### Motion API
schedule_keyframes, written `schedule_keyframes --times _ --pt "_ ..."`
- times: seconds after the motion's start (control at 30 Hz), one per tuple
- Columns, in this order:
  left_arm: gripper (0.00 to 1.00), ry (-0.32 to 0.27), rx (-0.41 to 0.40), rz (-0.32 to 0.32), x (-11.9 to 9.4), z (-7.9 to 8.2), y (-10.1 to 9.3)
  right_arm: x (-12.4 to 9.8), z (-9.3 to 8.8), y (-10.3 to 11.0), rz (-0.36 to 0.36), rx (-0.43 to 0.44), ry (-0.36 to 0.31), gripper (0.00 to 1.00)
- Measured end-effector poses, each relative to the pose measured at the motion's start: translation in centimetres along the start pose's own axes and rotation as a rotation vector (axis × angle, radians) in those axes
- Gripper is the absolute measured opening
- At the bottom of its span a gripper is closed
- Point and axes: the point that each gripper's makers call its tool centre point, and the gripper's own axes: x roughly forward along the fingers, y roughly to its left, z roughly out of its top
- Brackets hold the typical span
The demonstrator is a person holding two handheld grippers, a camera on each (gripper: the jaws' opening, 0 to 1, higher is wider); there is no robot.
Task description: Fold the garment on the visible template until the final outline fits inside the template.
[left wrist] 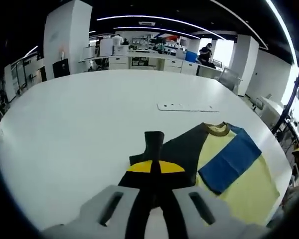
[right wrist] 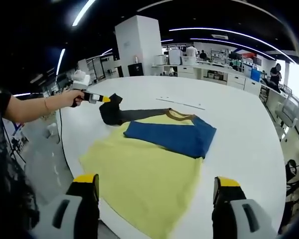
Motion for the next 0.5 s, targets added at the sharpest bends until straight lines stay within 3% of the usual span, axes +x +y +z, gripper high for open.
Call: schedule_keyframes --times 0.23,0.5 --pt "0.0 -0.013 0.02 -0.068 0.7 1.7 -4.3 -0.1 -0.4 0.1 0.0 0.013 -0.006 0.95" --pt "0.0 -0.044 -0.032 -0.115 1.6 3.6 -8.4 -0.2 -1.0 0.6 0.005 0.009 0.008 0.95"
